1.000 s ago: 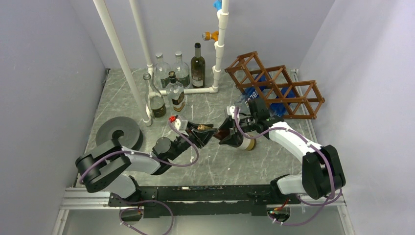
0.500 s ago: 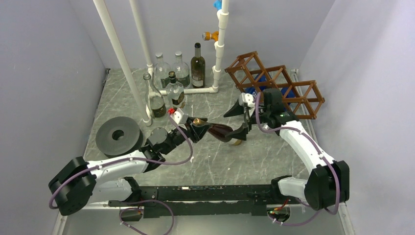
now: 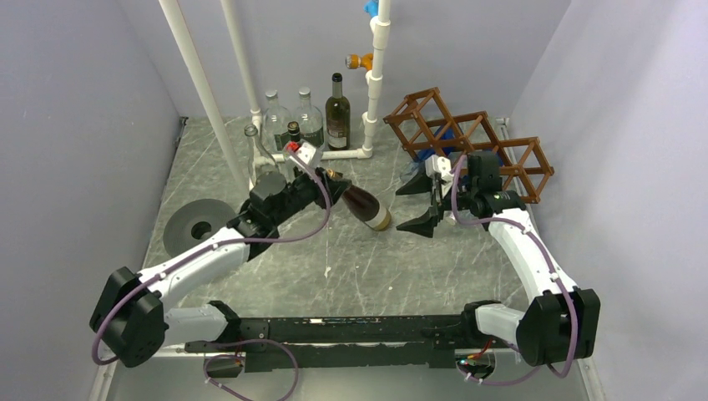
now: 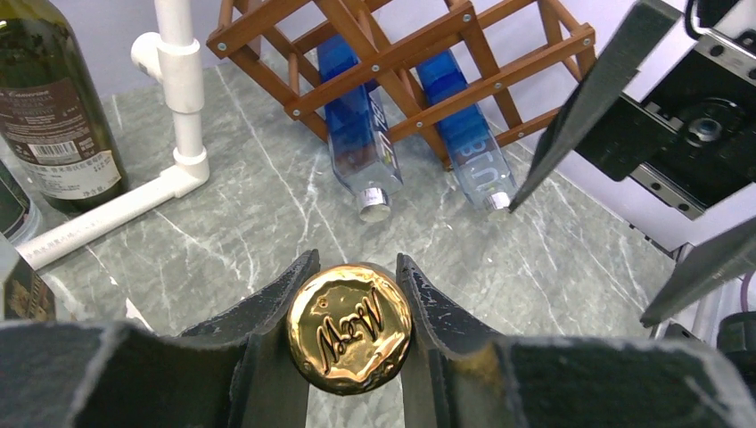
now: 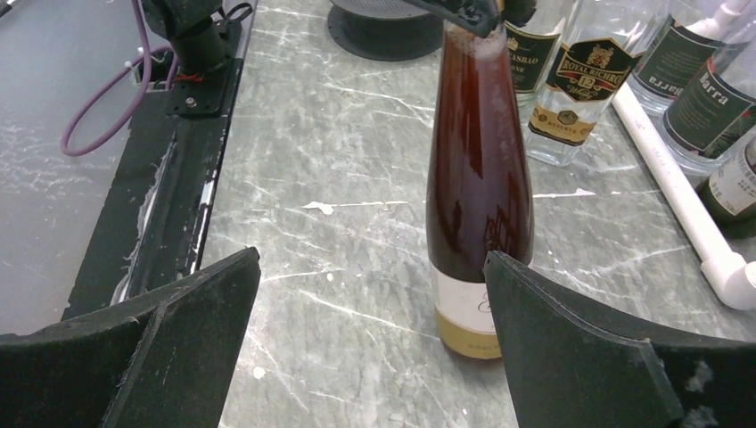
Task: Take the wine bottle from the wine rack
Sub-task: Place the wine bottle at the center of the board.
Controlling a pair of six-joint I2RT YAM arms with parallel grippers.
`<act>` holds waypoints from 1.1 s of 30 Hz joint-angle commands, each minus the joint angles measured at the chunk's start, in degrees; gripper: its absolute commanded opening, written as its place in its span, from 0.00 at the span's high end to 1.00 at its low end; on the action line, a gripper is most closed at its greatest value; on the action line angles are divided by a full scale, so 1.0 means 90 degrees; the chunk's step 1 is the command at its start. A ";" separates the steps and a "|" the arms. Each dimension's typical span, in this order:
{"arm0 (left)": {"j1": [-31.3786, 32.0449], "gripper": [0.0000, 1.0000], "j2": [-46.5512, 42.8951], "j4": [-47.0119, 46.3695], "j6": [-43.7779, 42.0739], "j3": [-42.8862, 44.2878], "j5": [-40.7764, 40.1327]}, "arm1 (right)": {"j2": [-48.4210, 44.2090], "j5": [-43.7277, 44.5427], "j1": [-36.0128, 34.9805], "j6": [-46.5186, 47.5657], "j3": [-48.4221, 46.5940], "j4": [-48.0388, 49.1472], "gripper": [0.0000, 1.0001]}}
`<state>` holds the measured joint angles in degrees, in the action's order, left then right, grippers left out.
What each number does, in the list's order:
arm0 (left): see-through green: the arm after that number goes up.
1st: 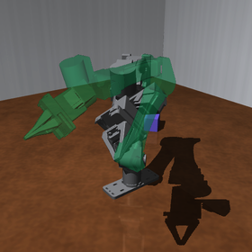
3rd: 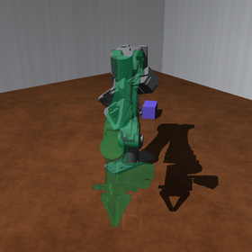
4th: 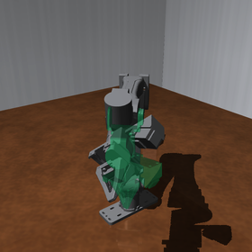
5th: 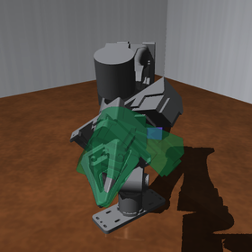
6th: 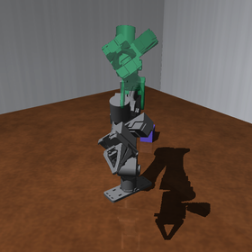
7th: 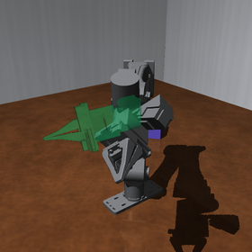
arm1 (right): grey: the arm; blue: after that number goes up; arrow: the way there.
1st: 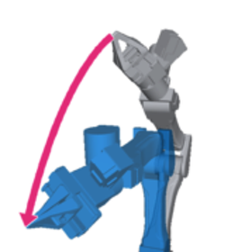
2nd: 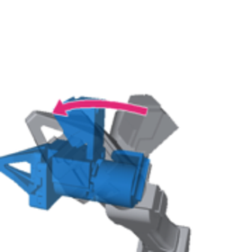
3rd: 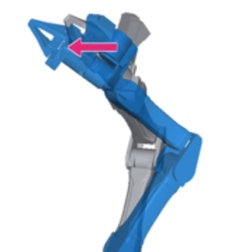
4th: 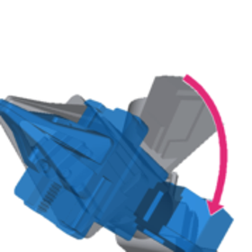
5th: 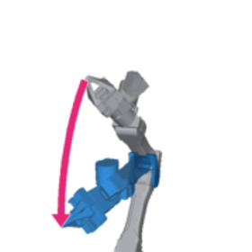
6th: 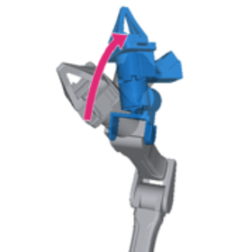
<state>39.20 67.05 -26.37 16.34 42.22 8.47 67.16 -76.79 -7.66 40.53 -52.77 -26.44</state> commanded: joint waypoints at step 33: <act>-0.1104 1.00 0.2887 0.2009 -0.2381 0.5489 0.0449 | -0.0062 -0.0294 0.0599 0.0088 0.0131 0.0320 0.00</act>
<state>30.55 94.48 -0.23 -0.10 82.32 14.24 67.13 -77.03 -2.66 40.03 -51.79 -24.82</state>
